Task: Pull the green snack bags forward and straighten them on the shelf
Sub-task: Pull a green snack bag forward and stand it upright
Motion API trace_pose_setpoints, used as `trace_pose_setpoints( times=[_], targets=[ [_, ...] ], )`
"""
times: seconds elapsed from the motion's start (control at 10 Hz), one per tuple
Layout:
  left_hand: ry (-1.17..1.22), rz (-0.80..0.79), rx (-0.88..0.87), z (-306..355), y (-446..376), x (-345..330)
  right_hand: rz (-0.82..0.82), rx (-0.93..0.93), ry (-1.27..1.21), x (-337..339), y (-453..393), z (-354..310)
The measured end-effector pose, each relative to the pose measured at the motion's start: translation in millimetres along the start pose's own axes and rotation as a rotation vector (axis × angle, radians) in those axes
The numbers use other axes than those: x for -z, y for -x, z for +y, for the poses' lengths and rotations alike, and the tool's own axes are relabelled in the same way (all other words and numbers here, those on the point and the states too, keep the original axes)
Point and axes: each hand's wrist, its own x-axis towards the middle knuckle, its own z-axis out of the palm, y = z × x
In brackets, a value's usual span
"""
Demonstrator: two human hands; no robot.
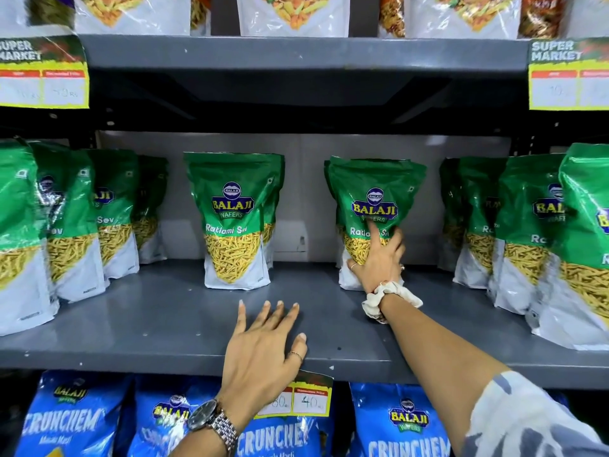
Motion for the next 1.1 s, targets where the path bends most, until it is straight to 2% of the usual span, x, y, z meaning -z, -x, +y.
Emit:
trace_pose_setpoints(
  times=[0.6,1.1],
  targets=[
    [0.013,-0.094,0.054,1.9,1.4,1.9,0.006,0.111,-0.109,84.3,73.4,6.8],
    [-0.026,-0.130,0.039,2.0,1.0,3.9,0.072,0.099,-0.106,111.7,106.3,5.9]
  ],
)
